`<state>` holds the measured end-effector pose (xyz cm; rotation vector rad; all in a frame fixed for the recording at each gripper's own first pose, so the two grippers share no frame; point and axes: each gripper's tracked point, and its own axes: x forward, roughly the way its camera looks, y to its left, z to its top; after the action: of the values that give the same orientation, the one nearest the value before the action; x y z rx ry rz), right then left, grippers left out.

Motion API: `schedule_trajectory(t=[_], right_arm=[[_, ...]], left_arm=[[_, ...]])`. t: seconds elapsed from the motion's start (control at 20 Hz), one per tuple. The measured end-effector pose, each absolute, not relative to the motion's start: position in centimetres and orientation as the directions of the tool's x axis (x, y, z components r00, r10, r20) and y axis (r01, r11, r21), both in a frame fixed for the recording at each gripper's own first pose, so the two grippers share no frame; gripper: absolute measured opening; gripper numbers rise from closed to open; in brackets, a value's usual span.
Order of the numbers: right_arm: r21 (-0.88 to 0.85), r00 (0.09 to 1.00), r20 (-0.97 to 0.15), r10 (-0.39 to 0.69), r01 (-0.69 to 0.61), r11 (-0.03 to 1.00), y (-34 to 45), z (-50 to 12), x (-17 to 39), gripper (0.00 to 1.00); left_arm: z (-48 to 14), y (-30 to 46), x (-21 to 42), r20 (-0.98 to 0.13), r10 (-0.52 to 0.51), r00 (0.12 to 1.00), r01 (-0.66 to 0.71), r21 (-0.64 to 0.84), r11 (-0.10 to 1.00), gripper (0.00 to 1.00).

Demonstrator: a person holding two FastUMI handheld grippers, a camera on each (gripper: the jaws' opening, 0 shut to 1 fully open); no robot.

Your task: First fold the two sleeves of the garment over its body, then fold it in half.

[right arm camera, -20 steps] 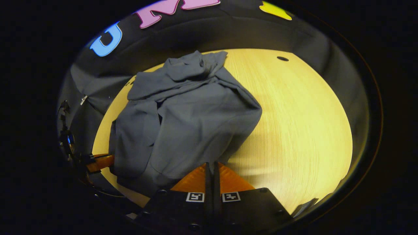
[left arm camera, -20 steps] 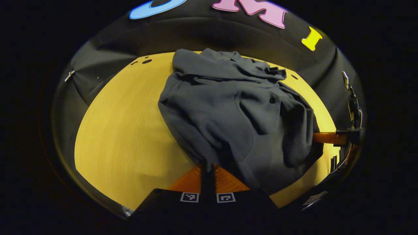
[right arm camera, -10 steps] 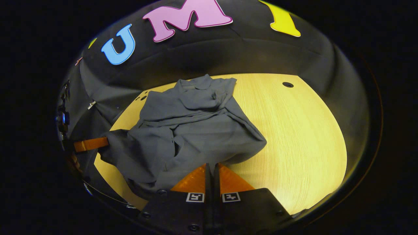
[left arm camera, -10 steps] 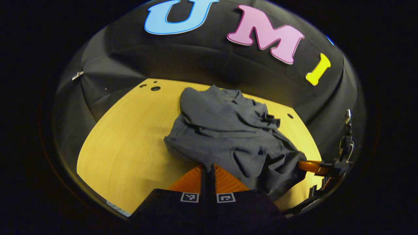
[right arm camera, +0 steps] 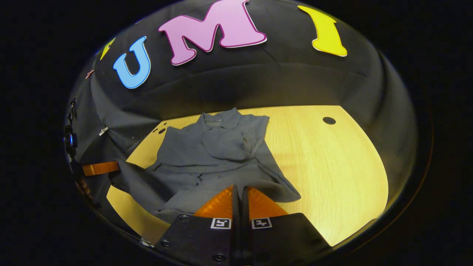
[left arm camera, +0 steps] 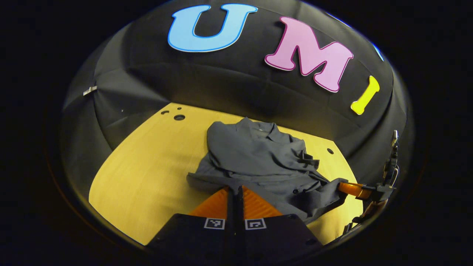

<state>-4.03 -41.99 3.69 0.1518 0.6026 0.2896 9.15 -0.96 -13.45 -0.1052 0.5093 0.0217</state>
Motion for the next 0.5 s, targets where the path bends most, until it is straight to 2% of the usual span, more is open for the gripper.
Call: schedule_trajectory(t=[0.1, 0.2, 0.25, 0.3, 0.5], right_arm=[[0.225, 0.802, -0.513, 0.307, -0.219, 0.949, -41.9, 4.5, -2.5, 0.05], [0.221, 0.816, -0.493, 0.302, -0.218, 0.951, -41.9, 4.9, -1.0, 0.05], [0.222, 0.823, -0.482, 0.299, -0.216, 0.951, -41.8, 5.3, -0.3, 0.05], [0.222, 0.829, -0.473, 0.299, -0.216, 0.951, -41.6, 5.7, 0.5, 0.05], [0.198, 0.859, -0.422, 0.291, -0.226, 0.954, -41.3, 7.4, 4.3, 0.05]], left_arm=[[-12.5, -1.1, 10.5, -0.465, -0.012, 0.885, -0.036, -0.094, 0.995, 0.02], [-11.6, -0.3, 11.9, -0.435, 0.020, 0.900, -0.051, -0.058, 0.997, 0.05], [-11.0, -0.6, 12.8, -0.417, 0.019, 0.909, -0.052, -0.069, 0.996, 0.02], [-10.5, -0.9, 13.6, -0.405, 0.010, 0.914, -0.051, -0.091, 0.995, 0.05], [-8.7, -0.8, 17.7, -0.355, 0.000, 0.935, -0.052, -0.135, 0.989, 0.05]])
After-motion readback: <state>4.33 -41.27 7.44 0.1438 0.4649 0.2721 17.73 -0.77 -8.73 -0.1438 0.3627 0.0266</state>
